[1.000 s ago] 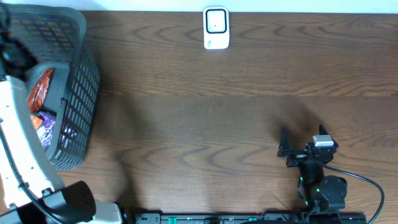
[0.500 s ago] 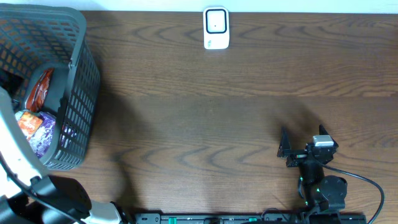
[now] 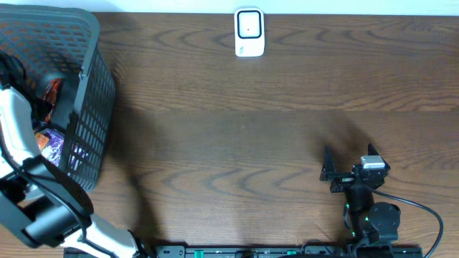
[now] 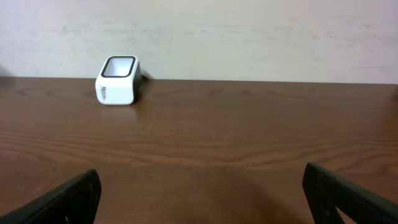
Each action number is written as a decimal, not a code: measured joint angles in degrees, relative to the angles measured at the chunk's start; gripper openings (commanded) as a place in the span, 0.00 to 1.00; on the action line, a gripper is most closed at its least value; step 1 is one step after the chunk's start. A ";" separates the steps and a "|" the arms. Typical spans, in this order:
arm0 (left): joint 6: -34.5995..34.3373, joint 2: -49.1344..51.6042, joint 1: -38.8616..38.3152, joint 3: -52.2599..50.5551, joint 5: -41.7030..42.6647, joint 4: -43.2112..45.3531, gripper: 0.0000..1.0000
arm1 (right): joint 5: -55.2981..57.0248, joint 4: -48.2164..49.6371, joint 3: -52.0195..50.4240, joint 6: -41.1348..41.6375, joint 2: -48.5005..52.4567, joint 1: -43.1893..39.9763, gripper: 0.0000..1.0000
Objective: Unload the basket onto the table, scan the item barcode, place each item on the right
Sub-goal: 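Reach the left gripper into the basket and grasp the orange tissue pack, then carry the orange pack forward and drop it near the scanner, then reach the left gripper into the basket and grasp the purple package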
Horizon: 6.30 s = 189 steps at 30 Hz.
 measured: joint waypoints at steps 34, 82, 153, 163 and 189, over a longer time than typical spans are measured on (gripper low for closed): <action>2.80 0.20 -0.74 0.00 0.42 -2.56 0.07 | 0.00 -0.02 0.00 0.00 0.00 0.00 0.99; 40.68 9.40 -65.55 0.87 28.37 30.71 0.25 | 0.02 0.00 0.00 0.00 0.00 0.00 0.99; 15.21 3.26 -1.33 0.42 13.81 -7.39 0.98 | 0.02 0.00 0.00 0.02 0.00 0.00 0.99; 7.91 11.89 -1.33 0.42 12.28 -9.53 0.98 | 0.02 0.00 0.00 0.02 0.00 0.00 0.99; 4.76 6.95 -1.07 7.58 35.36 -10.34 0.07 | 0.02 0.00 0.00 0.00 0.00 0.00 0.99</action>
